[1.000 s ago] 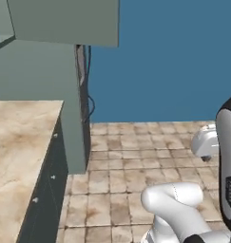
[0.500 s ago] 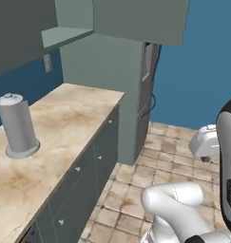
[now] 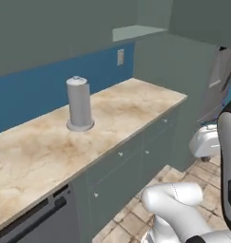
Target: Close all open cabinet doors.
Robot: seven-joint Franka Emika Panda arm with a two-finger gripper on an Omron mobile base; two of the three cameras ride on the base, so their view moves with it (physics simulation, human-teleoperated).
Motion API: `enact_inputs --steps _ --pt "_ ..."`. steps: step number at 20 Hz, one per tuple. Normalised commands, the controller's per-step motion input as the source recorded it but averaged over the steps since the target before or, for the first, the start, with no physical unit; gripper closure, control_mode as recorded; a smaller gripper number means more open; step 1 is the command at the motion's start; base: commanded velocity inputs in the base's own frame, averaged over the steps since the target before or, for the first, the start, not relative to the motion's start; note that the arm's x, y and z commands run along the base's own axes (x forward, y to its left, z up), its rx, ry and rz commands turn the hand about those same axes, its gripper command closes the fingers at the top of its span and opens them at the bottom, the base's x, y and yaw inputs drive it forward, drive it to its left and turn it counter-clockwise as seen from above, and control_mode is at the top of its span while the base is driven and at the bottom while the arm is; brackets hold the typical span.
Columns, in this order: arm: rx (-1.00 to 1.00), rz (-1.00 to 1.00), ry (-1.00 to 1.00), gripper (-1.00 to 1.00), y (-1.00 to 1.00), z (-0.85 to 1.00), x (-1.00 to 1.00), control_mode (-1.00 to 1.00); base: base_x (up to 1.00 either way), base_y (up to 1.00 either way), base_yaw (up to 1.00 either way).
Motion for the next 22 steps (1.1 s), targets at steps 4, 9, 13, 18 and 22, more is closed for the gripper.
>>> enact_inputs --steps 4,9,13,18,22 --pt "0.00 0.00 0.00 -1.00 0.00 0.00 0.00 1.00 0.00 -0.43 0.59" --pt "0.00 0.00 0.00 -1.00 0.00 0.00 0.00 1.00 0.00 -0.66 0.54" --pt "0.00 0.00 0.00 -1.00 0.00 0.00 0.00 1.00 0.07 -0.86 0.37" --pt "0.00 0.00 0.00 -1.00 0.00 0.00 0.00 1.00 0.09 -0.71 0.25" --pt "0.00 0.00 0.00 -1.00 0.00 0.00 0.00 1.00 0.10 -0.41 0.13"
